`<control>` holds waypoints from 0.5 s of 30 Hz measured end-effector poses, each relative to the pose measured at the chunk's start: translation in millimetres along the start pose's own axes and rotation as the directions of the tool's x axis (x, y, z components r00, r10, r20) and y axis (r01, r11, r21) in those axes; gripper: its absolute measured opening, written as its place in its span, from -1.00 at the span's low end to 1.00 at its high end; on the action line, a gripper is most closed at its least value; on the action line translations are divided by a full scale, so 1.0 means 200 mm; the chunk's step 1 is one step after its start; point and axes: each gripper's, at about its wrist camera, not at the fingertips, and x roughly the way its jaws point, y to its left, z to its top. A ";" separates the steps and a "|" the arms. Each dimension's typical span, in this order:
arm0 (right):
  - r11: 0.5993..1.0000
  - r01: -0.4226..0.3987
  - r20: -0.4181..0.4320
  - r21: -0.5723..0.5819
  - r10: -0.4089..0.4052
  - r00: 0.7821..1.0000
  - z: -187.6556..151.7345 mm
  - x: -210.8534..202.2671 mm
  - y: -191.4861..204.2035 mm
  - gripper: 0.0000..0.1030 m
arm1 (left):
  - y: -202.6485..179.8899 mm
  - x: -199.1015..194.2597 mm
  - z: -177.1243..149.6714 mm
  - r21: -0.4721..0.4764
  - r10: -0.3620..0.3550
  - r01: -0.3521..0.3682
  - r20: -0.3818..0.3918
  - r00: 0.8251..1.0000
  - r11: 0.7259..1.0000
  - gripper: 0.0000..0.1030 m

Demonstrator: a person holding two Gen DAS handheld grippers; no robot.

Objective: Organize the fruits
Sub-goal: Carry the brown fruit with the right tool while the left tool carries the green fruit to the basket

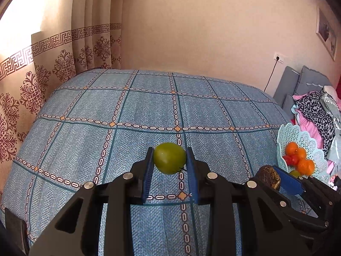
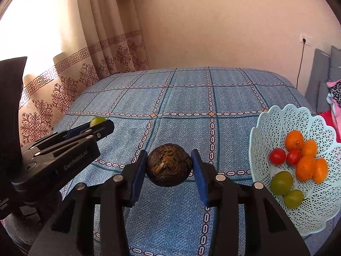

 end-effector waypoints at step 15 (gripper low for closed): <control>0.989 0.078 0.047 0.129 -0.084 0.995 -0.11 -0.23 -0.30 -0.18 | -0.23 -0.06 -0.07 0.106 -0.109 0.110 -0.007 0.994 0.988 -0.41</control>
